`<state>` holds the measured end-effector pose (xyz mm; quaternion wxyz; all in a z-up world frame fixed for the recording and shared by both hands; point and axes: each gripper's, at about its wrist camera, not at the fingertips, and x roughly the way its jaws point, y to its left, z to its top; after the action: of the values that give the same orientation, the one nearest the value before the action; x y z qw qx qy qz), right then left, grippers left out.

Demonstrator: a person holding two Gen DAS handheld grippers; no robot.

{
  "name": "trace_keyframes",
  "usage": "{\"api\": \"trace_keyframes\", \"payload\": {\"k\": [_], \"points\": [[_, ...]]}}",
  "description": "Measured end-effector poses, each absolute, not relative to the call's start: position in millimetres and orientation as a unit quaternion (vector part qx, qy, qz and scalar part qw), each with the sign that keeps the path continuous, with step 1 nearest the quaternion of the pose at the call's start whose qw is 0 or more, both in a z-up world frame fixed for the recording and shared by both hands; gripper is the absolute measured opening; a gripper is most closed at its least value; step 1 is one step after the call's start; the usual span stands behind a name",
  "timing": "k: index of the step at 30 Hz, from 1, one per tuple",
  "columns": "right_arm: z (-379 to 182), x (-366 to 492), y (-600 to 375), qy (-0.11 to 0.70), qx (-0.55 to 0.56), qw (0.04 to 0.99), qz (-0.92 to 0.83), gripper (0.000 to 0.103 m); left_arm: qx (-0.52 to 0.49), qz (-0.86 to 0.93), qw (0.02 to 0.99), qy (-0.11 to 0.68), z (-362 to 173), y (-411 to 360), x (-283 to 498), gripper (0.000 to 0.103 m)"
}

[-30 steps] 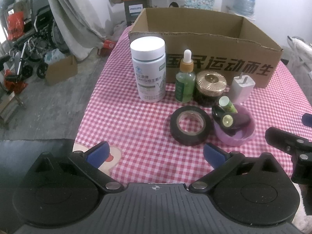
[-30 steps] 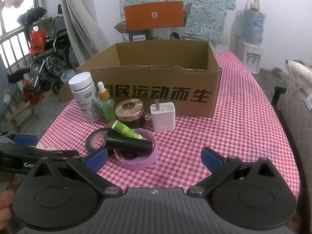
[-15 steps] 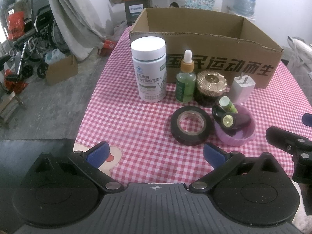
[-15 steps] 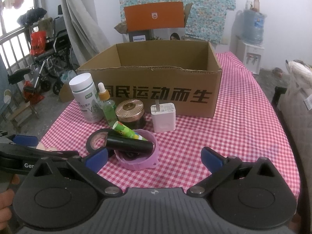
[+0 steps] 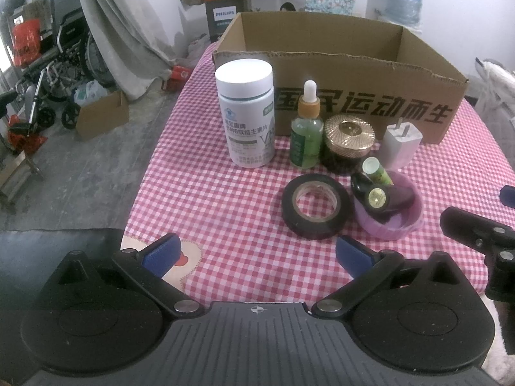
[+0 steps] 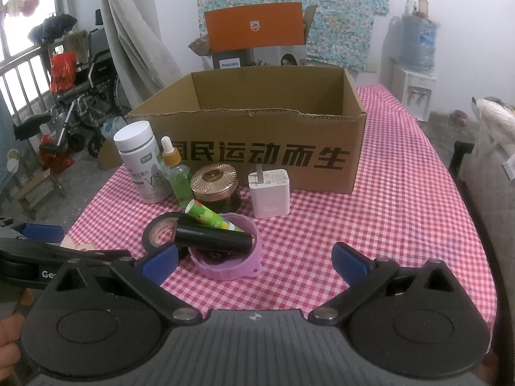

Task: Organize rigid objects

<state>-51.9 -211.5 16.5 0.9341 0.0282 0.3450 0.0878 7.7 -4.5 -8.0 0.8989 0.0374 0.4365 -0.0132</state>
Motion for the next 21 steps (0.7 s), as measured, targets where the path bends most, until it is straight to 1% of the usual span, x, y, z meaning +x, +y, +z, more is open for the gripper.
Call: {"api": "trace_keyframes", "payload": {"k": [21], "points": [[15.1,-50.7,-213.5,0.345,0.031,0.934,0.089,0.103,0.044,-0.012,0.896,0.443,-9.6,-7.8,10.3,0.103]]}}
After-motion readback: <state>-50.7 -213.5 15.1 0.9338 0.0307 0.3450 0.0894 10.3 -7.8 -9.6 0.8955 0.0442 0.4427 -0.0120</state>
